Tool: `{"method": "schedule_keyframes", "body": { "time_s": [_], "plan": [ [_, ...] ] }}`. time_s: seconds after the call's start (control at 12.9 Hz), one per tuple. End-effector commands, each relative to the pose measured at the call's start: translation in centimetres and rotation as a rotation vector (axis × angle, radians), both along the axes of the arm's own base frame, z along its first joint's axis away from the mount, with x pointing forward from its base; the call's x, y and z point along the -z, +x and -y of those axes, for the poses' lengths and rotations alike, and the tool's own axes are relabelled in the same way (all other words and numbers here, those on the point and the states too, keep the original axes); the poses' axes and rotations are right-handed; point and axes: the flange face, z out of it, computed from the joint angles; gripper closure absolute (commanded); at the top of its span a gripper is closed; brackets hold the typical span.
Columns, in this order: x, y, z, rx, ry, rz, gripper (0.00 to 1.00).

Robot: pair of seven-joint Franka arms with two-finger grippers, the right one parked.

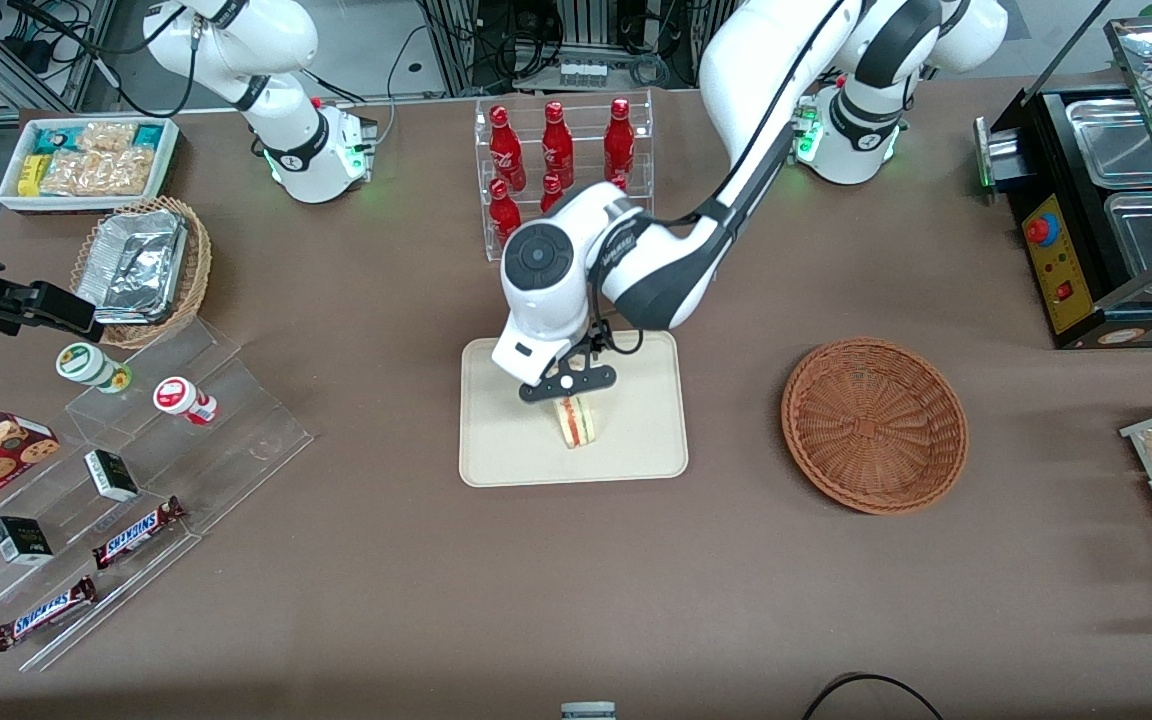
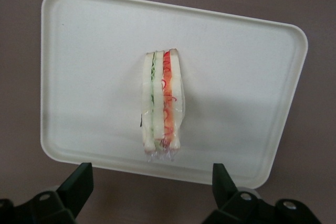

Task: Place sandwich from basket to tray

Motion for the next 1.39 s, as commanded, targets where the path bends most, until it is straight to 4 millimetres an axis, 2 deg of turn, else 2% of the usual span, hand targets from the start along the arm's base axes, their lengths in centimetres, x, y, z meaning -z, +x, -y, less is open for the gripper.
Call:
{"method": "schedule_keyframes", "body": {
  "time_s": [0.0,0.15,0.23,0.39,0.46,0.7,1.16,1.32],
  "plan": [
    [-4.0,0.3,-2.1,0.064,0.024,0.003,0.00],
    [-6.1,0.9,-3.9,0.103,0.044,0.007,0.00],
    [-7.4,1.9,-6.5,0.100,0.065,-0.007,0.00],
    [-9.3,2.5,-10.1,0.178,0.056,-0.009,0.00],
    [-10.3,3.8,-12.7,0.166,0.044,-0.014,0.00],
    [-12.6,5.3,-18.4,0.222,0.023,-0.018,0.00],
    [-15.0,5.6,-29.8,0.310,0.003,-0.043,0.00],
    [-16.4,4.9,-33.3,0.333,-0.005,-0.043,0.00]
  ]
}}
